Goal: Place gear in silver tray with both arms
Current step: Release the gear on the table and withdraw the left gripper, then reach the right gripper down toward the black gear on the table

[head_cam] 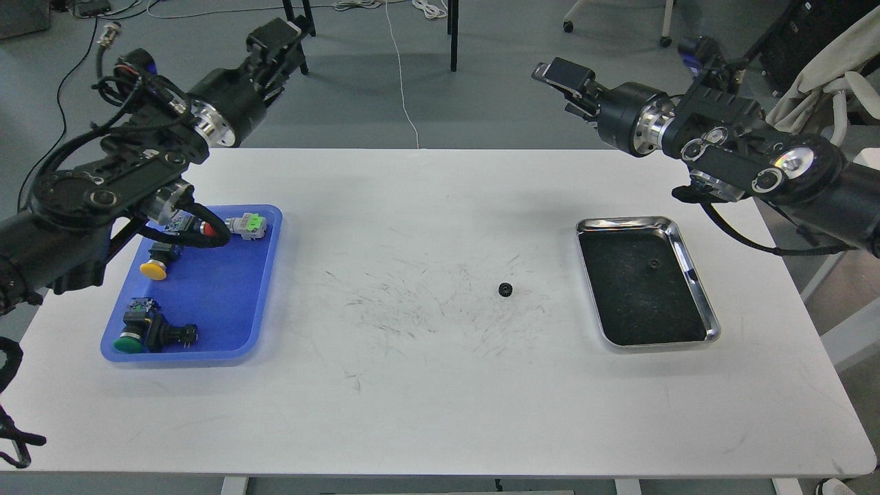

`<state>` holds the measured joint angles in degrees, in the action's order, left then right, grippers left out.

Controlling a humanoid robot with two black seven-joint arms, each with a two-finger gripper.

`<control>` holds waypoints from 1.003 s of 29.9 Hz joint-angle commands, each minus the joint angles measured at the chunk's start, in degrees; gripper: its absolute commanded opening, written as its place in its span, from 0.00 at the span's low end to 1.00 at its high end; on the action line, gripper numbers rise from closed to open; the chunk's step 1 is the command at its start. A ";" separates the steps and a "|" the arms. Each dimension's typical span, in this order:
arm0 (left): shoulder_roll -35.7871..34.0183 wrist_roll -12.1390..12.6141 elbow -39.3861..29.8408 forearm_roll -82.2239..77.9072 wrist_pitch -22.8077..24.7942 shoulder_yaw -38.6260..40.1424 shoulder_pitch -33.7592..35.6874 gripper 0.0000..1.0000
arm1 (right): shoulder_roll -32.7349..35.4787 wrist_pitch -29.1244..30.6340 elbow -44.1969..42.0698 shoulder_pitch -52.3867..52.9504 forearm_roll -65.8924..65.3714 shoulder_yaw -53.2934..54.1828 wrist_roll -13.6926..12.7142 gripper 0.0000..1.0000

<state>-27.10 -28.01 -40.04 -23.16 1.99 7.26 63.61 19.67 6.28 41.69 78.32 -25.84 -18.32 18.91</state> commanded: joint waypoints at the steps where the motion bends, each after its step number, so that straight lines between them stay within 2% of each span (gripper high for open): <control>1: -3.13 0.01 0.05 4.95 0.03 0.57 -0.32 0.61 | 0.11 1.45 4.52 4.72 -0.97 -7.93 0.08 0.95; 5: -4.45 0.01 0.05 9.26 0.03 0.57 -1.11 0.64 | -0.07 2.25 7.61 10.78 -1.66 -17.08 0.51 0.95; 10: -5.86 0.01 -0.04 16.30 0.99 0.57 -1.82 0.74 | -1.91 2.95 10.33 14.66 -7.55 -21.14 0.69 0.95; 13: -6.56 0.01 -0.04 18.06 4.24 0.57 -2.52 0.80 | -2.18 3.74 11.74 15.80 -11.85 -21.23 0.87 0.95; 17: -8.05 0.01 -0.65 20.08 7.75 0.57 -3.92 0.81 | -4.02 4.71 12.45 17.03 -15.37 -21.67 1.22 0.95; 18: -8.75 0.01 -1.43 20.60 10.29 0.48 -4.36 0.81 | -4.72 4.80 12.45 17.30 -15.90 -22.19 1.48 0.95; 21: -9.46 0.01 -2.41 21.49 14.44 0.57 -6.03 0.81 | -6.57 5.85 12.36 18.70 -17.40 -24.30 2.79 0.95; 23: -10.07 0.01 -2.50 22.27 16.37 0.57 -6.39 0.81 | -7.88 6.46 12.45 19.67 -18.36 -25.53 4.46 0.95; 25: -10.43 0.01 -3.81 22.98 20.40 -0.05 -6.91 0.81 | -9.46 6.64 12.62 20.37 -19.07 -26.41 6.13 0.95; 30: -11.13 0.01 -3.73 22.81 22.96 -0.93 -8.15 0.81 | -11.40 6.64 13.68 21.96 -22.50 -28.61 8.51 0.95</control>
<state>-37.83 -27.99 -43.92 -0.20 23.08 6.87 55.90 9.32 12.95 54.80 99.35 -46.69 -45.82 26.24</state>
